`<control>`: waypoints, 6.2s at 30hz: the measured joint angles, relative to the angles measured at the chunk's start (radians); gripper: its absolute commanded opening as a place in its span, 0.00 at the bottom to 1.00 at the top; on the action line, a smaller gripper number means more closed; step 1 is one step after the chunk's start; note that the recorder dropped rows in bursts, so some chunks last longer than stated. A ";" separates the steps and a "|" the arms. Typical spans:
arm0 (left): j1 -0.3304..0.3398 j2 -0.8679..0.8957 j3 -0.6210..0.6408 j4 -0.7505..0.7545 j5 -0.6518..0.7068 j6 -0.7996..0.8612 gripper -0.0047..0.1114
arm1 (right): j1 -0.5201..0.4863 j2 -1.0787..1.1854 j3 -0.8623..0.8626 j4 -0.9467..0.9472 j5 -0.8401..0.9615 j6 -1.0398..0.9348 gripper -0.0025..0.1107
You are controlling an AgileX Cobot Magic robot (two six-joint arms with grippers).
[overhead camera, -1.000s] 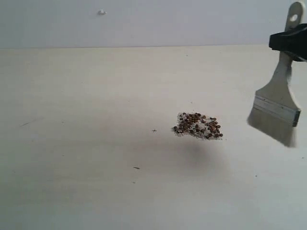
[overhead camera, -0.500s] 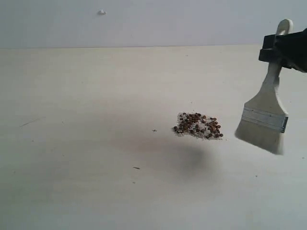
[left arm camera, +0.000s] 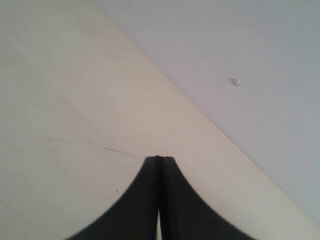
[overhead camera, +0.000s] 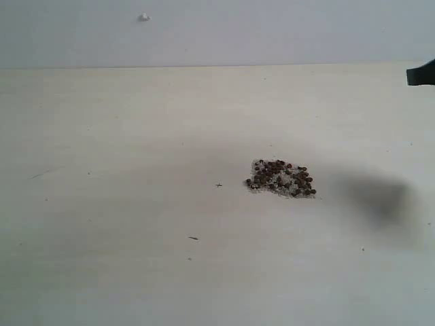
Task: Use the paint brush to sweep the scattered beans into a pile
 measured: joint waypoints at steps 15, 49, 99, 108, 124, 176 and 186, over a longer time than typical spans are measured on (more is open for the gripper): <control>0.000 0.000 0.000 0.000 0.000 0.000 0.04 | 0.000 0.029 -0.180 1.017 0.623 -1.046 0.02; 0.000 0.000 0.000 0.000 0.000 0.000 0.04 | -0.065 0.488 -0.280 2.824 0.843 -2.497 0.02; 0.000 0.000 0.000 0.000 0.000 0.000 0.04 | -0.092 -0.006 0.092 2.794 0.048 -2.316 0.02; 0.000 0.000 0.000 0.000 0.000 0.000 0.04 | -0.090 -0.373 0.389 2.866 0.012 -2.314 0.02; 0.000 0.000 0.000 0.000 0.000 0.000 0.04 | -0.086 -0.625 0.465 2.877 0.012 -2.289 0.02; 0.000 0.000 0.000 0.000 0.000 0.000 0.04 | -0.086 -1.375 0.785 2.833 -0.136 -2.278 0.02; 0.000 0.000 0.000 0.000 0.000 0.000 0.04 | -0.086 -1.377 0.785 2.615 -0.139 -2.138 0.02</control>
